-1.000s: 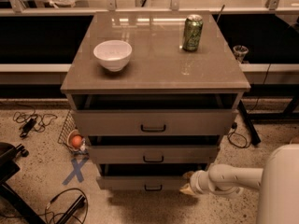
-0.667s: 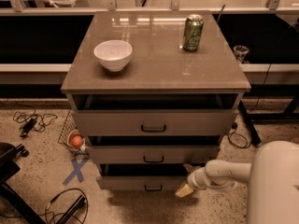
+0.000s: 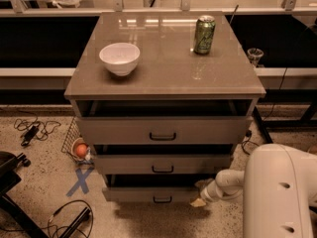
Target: Open bottom drawer
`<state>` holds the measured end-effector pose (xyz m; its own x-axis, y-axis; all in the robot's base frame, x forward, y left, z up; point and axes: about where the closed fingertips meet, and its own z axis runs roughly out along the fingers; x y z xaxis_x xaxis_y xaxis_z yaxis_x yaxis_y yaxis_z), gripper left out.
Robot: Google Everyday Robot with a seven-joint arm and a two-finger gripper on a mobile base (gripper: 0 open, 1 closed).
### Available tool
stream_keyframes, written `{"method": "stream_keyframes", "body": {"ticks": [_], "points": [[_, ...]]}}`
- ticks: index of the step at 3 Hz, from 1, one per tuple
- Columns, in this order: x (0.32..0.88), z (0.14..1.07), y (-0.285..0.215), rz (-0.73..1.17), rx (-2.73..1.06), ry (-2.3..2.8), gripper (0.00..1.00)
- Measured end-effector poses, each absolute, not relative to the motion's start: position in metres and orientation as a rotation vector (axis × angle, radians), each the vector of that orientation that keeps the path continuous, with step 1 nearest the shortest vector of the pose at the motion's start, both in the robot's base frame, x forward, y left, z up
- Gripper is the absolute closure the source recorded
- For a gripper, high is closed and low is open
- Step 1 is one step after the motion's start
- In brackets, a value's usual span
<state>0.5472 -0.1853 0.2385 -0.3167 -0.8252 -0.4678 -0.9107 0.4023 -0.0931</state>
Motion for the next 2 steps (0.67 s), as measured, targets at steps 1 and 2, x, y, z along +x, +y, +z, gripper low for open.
{"method": "stream_keyframes", "body": {"ticks": [1,2], "points": [[0.5458,0.2359,-0.1848,0.262,-1.487,2.225,0.37],[0.5451,0.2349,-0.1835,0.265,-1.489,2.225,0.14]]}}
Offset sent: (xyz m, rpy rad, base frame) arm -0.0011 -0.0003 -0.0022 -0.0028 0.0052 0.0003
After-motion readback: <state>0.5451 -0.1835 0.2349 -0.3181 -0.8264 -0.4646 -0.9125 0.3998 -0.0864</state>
